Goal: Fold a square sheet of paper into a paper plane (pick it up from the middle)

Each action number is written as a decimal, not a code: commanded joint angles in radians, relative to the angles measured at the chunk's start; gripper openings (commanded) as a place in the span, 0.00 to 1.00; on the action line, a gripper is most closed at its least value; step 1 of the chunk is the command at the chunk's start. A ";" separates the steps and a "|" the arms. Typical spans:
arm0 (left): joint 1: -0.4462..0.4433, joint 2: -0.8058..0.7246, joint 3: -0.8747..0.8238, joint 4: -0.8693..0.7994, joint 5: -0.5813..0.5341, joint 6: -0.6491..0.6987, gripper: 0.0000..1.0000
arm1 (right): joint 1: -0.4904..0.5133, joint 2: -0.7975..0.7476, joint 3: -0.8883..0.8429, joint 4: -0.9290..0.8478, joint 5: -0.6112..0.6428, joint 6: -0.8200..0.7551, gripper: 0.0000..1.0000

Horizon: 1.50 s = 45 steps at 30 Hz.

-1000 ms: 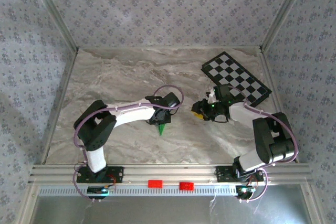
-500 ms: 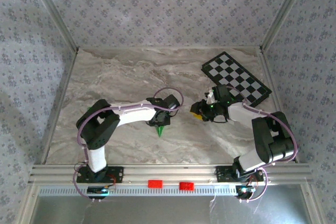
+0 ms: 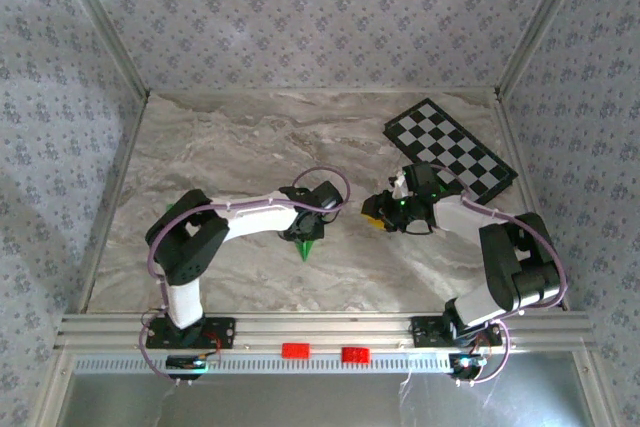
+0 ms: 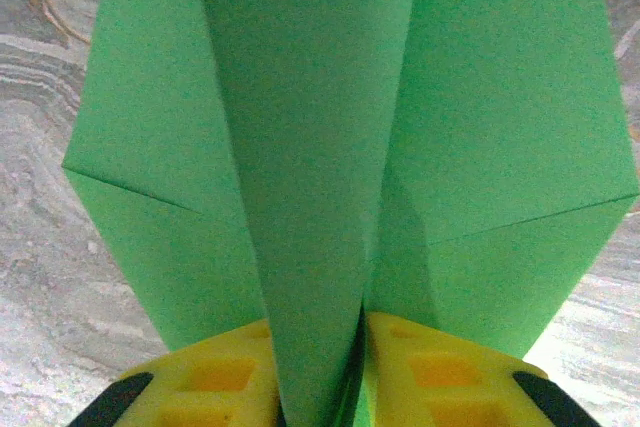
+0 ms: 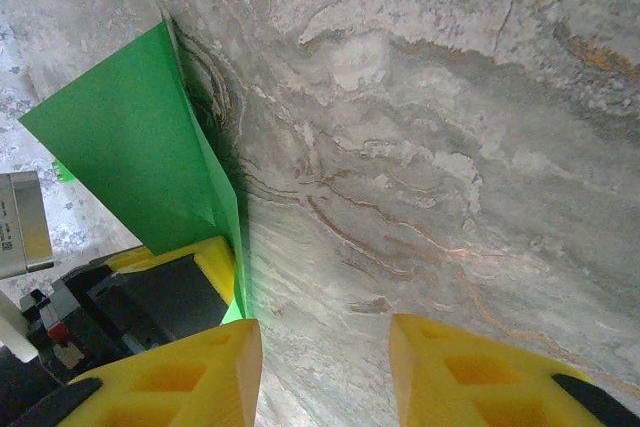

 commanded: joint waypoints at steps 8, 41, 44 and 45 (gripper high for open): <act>-0.032 0.039 -0.002 -0.045 0.001 -0.052 0.33 | -0.002 -0.001 0.003 -0.030 0.008 -0.010 0.39; -0.008 -0.338 0.020 -0.196 -0.330 0.024 0.60 | -0.183 -0.335 0.146 -0.307 0.849 -0.501 0.63; 0.095 -0.454 -0.088 -0.140 -0.460 0.123 0.82 | -0.229 -0.372 0.028 -0.094 1.010 -0.555 1.00; 0.154 -0.499 -0.128 -0.112 -0.486 0.152 0.87 | -0.256 -0.378 -0.012 -0.013 0.996 -0.593 1.00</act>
